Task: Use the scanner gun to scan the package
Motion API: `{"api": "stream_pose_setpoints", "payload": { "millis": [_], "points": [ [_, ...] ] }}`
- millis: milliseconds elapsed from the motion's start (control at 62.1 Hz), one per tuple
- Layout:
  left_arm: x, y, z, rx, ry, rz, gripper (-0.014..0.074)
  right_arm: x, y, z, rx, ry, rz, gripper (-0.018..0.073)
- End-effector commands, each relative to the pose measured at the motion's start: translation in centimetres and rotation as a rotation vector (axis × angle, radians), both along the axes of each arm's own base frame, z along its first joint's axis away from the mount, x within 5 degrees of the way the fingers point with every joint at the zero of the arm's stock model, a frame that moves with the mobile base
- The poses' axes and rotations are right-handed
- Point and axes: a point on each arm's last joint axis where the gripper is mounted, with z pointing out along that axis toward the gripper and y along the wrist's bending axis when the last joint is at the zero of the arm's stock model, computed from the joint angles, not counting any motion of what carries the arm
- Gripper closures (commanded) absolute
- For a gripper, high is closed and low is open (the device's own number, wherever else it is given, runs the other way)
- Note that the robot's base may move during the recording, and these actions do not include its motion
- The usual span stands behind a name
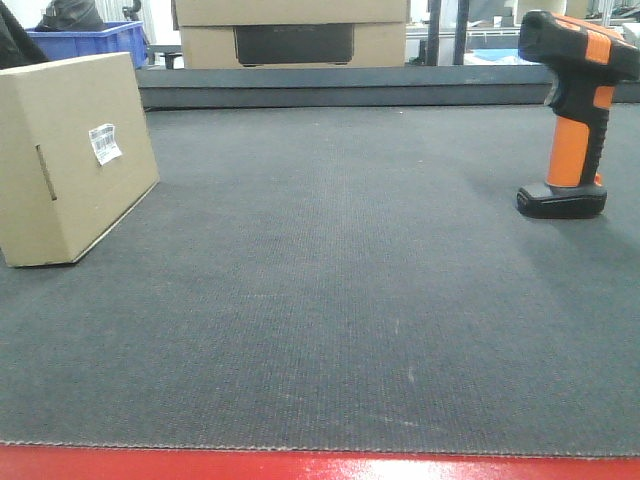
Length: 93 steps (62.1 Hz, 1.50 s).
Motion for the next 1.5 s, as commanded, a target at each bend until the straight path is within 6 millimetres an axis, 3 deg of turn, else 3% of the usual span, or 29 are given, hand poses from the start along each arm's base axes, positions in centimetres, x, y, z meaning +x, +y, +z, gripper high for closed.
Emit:
{"api": "stream_pose_setpoints", "payload": {
  "millis": [0, 129, 1078, 1191, 1480],
  "points": [
    [-0.2, 0.0, 0.3, -0.001, -0.023, 0.0, 0.0707, -0.4, -0.1, -0.9, -0.031, -0.047, -0.026, 0.0719],
    [-0.2, 0.0, 0.3, -0.001, -0.023, 0.0, 0.0707, -0.1, -0.2, -2.8, -0.029, -0.009, -0.033, 0.072],
    [0.0, 0.1, -0.2, 0.006, -0.081, 0.01, 0.0707, -0.1, -0.2, -2.7, -0.03, -0.026, -0.035, 0.0721],
    [-0.2, 0.4, -2.2, 0.091, -0.234, 0.05, 0.0707, -0.1, -0.2, -2.7, -0.03, -0.026, -0.035, 0.0721],
    [-1.7, 1.1, -8.1, 0.099, -0.179, 0.148, 0.0707, -0.1, -0.2, -2.7, -0.03, -0.026, -0.035, 0.0721]
  ]
}}
